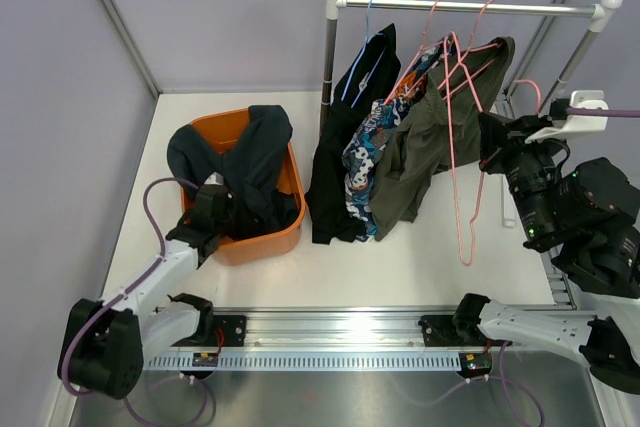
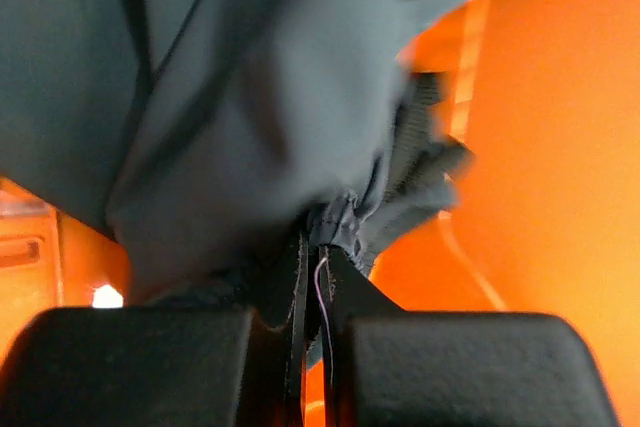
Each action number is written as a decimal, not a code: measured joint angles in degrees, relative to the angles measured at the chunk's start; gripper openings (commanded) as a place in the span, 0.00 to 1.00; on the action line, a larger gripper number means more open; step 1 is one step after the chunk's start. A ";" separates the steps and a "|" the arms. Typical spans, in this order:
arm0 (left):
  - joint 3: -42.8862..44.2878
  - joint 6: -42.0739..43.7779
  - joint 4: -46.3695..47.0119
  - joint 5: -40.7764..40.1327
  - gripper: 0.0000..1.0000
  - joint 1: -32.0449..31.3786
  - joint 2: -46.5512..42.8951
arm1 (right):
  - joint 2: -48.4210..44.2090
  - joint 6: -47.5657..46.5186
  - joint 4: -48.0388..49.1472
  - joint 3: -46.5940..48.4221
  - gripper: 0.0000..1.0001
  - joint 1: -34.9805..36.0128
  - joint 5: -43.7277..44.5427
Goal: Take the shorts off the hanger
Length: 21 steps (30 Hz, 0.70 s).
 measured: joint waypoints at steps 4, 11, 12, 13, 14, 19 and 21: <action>-1.51 -3.21 3.96 2.97 0.01 0.17 4.79 | 2.03 0.11 -1.64 0.39 0.00 0.00 0.85; 1.44 -0.28 1.18 3.87 0.88 0.17 3.61 | 5.27 0.46 -5.53 1.57 0.00 0.00 6.97; 2.54 0.66 0.17 3.78 0.99 0.17 2.75 | 5.40 0.79 -6.49 1.95 0.00 0.00 7.98; 4.59 2.01 -1.88 3.67 0.99 0.17 1.90 | 5.55 1.31 -7.91 2.71 0.00 0.00 8.72; 6.67 3.26 -3.10 3.63 0.99 0.17 1.25 | 5.62 1.84 -9.18 3.67 0.00 0.00 9.53; 17.86 9.92 -8.28 3.72 0.99 0.17 -0.37 | 5.38 3.10 -12.48 8.90 0.00 0.00 15.52; 21.97 12.85 -10.67 3.63 0.99 0.17 -1.01 | 5.09 3.17 -13.03 10.43 0.00 0.00 18.40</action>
